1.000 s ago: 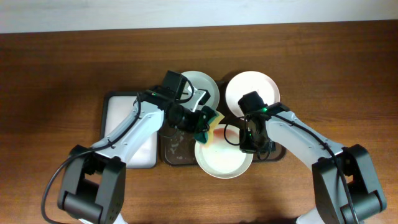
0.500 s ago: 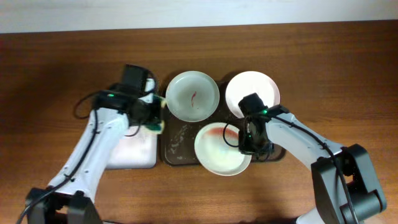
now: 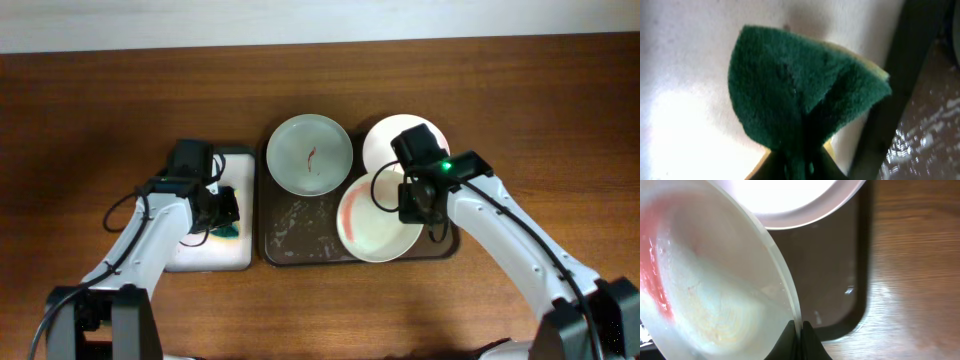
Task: Clean dirty plates on tray and stack at the side
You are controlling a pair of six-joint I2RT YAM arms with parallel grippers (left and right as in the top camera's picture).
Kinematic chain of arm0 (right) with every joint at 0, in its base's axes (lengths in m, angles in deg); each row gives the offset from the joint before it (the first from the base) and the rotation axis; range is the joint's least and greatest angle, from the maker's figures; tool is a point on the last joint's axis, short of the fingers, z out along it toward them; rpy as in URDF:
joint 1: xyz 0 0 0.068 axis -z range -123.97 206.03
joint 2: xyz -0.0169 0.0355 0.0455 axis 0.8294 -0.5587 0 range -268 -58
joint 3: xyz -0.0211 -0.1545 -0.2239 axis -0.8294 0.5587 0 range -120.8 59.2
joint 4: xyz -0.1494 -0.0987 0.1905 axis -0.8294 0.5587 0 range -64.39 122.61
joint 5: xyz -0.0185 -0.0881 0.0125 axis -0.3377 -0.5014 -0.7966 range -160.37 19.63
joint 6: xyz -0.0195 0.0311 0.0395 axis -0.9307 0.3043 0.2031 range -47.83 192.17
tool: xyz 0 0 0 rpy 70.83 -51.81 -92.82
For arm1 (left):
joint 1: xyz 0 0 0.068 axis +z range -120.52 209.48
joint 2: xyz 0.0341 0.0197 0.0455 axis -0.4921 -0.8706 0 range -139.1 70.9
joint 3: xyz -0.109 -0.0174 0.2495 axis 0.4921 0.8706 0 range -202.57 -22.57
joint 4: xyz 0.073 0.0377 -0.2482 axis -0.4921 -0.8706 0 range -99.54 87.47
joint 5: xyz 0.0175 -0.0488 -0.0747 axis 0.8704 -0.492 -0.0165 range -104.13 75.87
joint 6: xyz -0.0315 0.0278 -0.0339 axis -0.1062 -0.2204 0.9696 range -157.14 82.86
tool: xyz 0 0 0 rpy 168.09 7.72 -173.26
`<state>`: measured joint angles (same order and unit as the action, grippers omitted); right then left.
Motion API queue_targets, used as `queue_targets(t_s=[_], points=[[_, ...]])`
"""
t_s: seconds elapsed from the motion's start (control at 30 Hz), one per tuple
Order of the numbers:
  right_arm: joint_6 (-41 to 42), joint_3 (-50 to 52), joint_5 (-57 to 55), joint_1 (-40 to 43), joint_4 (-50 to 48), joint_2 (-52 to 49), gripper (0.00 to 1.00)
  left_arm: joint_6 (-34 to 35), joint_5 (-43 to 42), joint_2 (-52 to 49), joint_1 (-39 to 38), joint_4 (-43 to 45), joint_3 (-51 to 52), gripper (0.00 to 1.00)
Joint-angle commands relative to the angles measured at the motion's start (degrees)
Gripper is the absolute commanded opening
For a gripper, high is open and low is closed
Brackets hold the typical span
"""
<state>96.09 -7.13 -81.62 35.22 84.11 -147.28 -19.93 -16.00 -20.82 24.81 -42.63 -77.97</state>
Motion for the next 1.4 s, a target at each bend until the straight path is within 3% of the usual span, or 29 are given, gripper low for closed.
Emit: queue_targets(t_s=[0.0, 0.1, 0.2, 0.27, 0.37, 0.5, 0.57, 0.6, 0.63, 0.67, 0.93, 1.07, 1.1, 1.13, 1.17, 1.2, 1.23, 1.37], points=[[-0.15, -1.16, -7.23, -0.17, 0.04, 4.5, 0.04, 0.35, 2.16, -0.2, 0.46, 2.29, 2.1, 0.16], [-0.13, -1.16, -11.17, -0.76, -0.22, 7.39, 0.04, 0.35, 4.28, -0.2, 0.46, 3.23, 2.12, 0.18], [-0.13, -1.31, -18.01, -4.33, -0.7, 9.25, 0.04, 0.31, 4.28, -0.2, 0.46, 3.91, 2.12, 0.11], [-0.11, -1.31, -25.92, -8.39, -0.87, 9.31, 0.04, -0.57, 4.26, -0.2, 0.44, 4.76, 2.12, 0.0], [-0.26, -1.31, -38.36, -15.45, -2.6, 9.31, 0.04, -1.86, 4.76, -0.2, 0.44, 6.05, 2.12, 0.0], [-7.72, -1.31, -44.06, -21.7, -7.8, 9.27, 0.04, -1.84, 4.7, -0.2, 0.44, 7.17, 2.12, 0.04], [-7.67, -1.31, -46.58, -22.73, -7.98, 9.27, 0.04, -1.84, 4.66, -0.2, 0.44, 7.32, 2.12, 0.17], [-7.67, -1.31, -46.71, -22.73, -7.98, 9.27, 0.04, -1.84, 4.66, -0.2, 0.44, 7.32, 2.12, 0.34], [-7.65, -1.31, -47.58, -22.73, -8.0, 9.27, 0.04, -1.84, 4.66, -0.2, 0.44, 7.32, 2.12, 0.6], [-7.65, -1.31, -49.2, -22.73, -8.0, 9.27, 0.04, -1.84, 4.66, -0.2, 0.44, 7.3, 2.12, 0.75], [-7.63, -1.31, -50.95, -22.73, -8.02, 9.27, 0.04, -1.84, 4.7, -0.2, 0.44, 6.75, 2.67, 0.82], [-7.61, -1.31, -50.88, -22.73, -8.02, 9.27, 0.04, -1.81, 4.68, -0.22, 0.44, 12.13, 10.12, 0.82], [-7.58, -1.31, -50.86, -22.73, -8.02, 9.27, 0.04, -1.81, 4.7, -0.22, 0.44, 13.27, 11.74, 0.79], [-7.61, -1.31, -50.86, -22.73, -8.0, 9.27, 0.04, -1.81, 4.68, -0.22, 0.44, 13.79, 13.27, 0.56], [-7.61, -1.31, -50.6, -22.73, -7.98, 9.27, 0.04, -1.81, 4.68, -0.2, 0.44, 13.68, 13.53, 0.22], [-7.61, -1.31, -50.34, -22.73, -7.98, 9.27, 0.04, -1.81, 4.68, -0.2, 0.44, 13.75, 13.49, 0.08], [-7.61, -1.31, -50.27, -22.71, -7.98, 9.27, 0.04, -1.81, 4.68, -0.17, 0.46, 13.7, 13.07, 0.01], [-7.58, -1.31, -50.27, -22.71, -7.98, 9.27, 0.04, -1.84, 4.68, 0.98, 0.44, 9.49, 8.81, 0.0]])
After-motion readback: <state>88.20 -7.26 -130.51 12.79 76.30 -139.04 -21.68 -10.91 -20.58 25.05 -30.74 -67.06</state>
